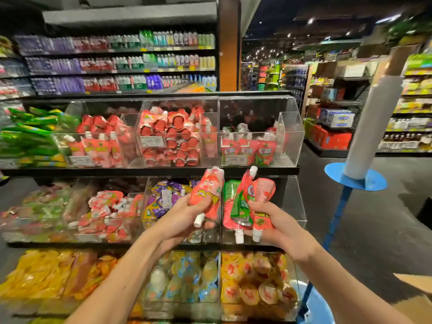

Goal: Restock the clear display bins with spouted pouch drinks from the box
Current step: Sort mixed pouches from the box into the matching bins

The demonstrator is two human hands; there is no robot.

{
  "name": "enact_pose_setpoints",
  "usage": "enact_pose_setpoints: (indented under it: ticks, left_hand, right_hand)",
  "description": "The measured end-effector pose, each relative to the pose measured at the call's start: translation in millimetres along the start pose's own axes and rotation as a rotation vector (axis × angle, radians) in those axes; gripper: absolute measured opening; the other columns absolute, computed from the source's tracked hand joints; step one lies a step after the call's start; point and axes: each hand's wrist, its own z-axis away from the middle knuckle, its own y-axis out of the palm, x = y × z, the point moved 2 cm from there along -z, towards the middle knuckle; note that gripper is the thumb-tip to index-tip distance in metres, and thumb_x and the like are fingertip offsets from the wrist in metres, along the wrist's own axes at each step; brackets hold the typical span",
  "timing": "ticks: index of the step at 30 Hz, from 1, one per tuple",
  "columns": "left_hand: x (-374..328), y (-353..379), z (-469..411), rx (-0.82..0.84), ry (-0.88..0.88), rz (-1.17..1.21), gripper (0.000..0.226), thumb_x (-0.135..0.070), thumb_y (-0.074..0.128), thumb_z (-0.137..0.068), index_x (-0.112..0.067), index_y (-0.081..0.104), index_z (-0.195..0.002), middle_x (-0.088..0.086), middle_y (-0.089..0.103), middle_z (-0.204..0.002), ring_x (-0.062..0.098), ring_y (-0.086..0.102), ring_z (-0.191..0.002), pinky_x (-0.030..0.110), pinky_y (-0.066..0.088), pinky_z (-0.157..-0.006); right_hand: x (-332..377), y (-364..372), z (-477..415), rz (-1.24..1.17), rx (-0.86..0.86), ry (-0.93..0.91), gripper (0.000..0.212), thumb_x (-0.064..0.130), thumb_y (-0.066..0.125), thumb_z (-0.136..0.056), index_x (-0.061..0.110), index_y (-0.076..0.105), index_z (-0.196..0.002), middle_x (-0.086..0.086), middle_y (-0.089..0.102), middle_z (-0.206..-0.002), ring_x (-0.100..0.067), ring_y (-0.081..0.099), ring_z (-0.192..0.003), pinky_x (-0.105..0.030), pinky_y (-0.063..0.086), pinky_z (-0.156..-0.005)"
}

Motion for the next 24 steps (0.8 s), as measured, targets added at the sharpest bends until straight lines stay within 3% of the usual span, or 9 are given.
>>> enact_pose_setpoints:
  ticks: [2, 3, 4, 9, 13, 17, 19, 23, 24]
  left_hand:
    - [0, 0, -17, -0.067, 0.061, -0.095, 0.064, -0.019, 0.072, -0.09, -0.035, 0.039, -0.142, 0.008, 0.067, -0.12, 0.021, 0.071, -0.092, 0.04, 0.059, -0.082]
    - [-2, 2, -24, -0.081, 0.103, -0.195, 0.072, -0.02, 0.073, -0.089, -0.049, 0.035, -0.142, 0.011, 0.064, -0.127, 0.023, 0.069, -0.098, 0.044, 0.056, -0.09]
    - [-4, 8, -31, -0.085, 0.14, -0.285, 0.068, -0.019, 0.07, -0.09, -0.05, 0.037, -0.141, 0.013, 0.061, -0.13, 0.022, 0.069, -0.097, 0.042, 0.056, -0.09]
    - [-6, 48, -69, -0.108, 0.193, -0.422, 0.046, -0.004, 0.059, -0.097, -0.031, 0.047, -0.132, 0.012, 0.061, -0.118, 0.006, 0.07, -0.07, 0.02, 0.055, -0.062]
    - [0, 65, -106, -0.192, 0.109, -0.458, 0.064, -0.008, 0.073, -0.086, -0.03, 0.033, -0.131, 0.012, 0.066, -0.109, 0.024, 0.071, -0.074, 0.042, 0.06, -0.074]
    - [-8, 75, -128, -0.297, 0.099, -0.723, 0.062, -0.028, 0.076, -0.072, -0.036, 0.031, -0.114, 0.0, 0.067, -0.098, 0.022, 0.07, -0.081, 0.047, 0.056, -0.082]
    - [-20, 75, -135, -0.357, 0.156, -0.819, 0.055, -0.029, 0.078, -0.074, -0.033, 0.037, -0.109, -0.006, 0.067, -0.092, 0.017, 0.066, -0.083, 0.039, 0.052, -0.083]
    - [-55, 63, -145, -0.442, 0.375, -0.812, 0.041, -0.018, 0.082, -0.077, -0.037, 0.06, -0.107, -0.019, 0.064, -0.096, 0.006, 0.064, -0.089, 0.009, 0.044, -0.078]
    - [-64, 56, -147, -0.441, 0.41, -0.777, 0.043, -0.016, 0.082, -0.077, -0.038, 0.064, -0.109, -0.02, 0.065, -0.098, 0.003, 0.064, -0.092, 0.01, 0.046, -0.082]
  right_hand:
    - [11, -15, -3, 0.031, 0.0, -0.021, 0.085, 0.02, 0.096, -0.055, 0.007, 0.061, -0.131, -0.022, 0.062, -0.131, -0.037, 0.061, -0.121, -0.056, 0.043, -0.105]
    - [17, -24, -5, 0.056, 0.0, -0.033, 0.083, 0.021, 0.094, -0.059, 0.007, 0.059, -0.133, -0.022, 0.062, -0.132, -0.038, 0.059, -0.123, -0.057, 0.041, -0.107]
    - [24, -32, -8, 0.079, 0.0, -0.038, 0.083, 0.021, 0.093, -0.061, 0.007, 0.057, -0.135, -0.022, 0.061, -0.132, -0.039, 0.058, -0.124, -0.059, 0.039, -0.109]
    - [56, -67, -29, 0.157, 0.017, -0.041, 0.093, 0.026, 0.095, -0.057, 0.0, 0.054, -0.135, -0.028, 0.059, -0.132, -0.045, 0.057, -0.121, -0.06, 0.041, -0.107]
    - [79, -99, -39, 0.159, 0.042, -0.021, 0.089, 0.026, 0.094, -0.057, -0.001, 0.056, -0.133, -0.028, 0.059, -0.132, -0.044, 0.059, -0.119, -0.057, 0.046, -0.102]
    - [99, -131, -48, 0.13, 0.097, 0.026, 0.077, 0.021, 0.091, -0.062, 0.001, 0.06, -0.13, -0.028, 0.059, -0.131, -0.043, 0.061, -0.118, -0.052, 0.053, -0.093]
    - [106, -139, -56, 0.117, 0.118, 0.026, 0.072, 0.021, 0.091, -0.063, 0.002, 0.064, -0.127, -0.028, 0.059, -0.132, -0.044, 0.06, -0.119, -0.053, 0.052, -0.095]
    - [117, -136, -79, 0.112, 0.103, 0.001, 0.084, 0.023, 0.094, -0.058, 0.001, 0.059, -0.131, -0.027, 0.06, -0.131, -0.044, 0.059, -0.119, -0.058, 0.047, -0.101]
    - [119, -129, -85, 0.111, 0.108, -0.013, 0.088, 0.024, 0.095, -0.056, 0.001, 0.057, -0.132, -0.027, 0.061, -0.13, -0.044, 0.06, -0.119, -0.058, 0.048, -0.1]
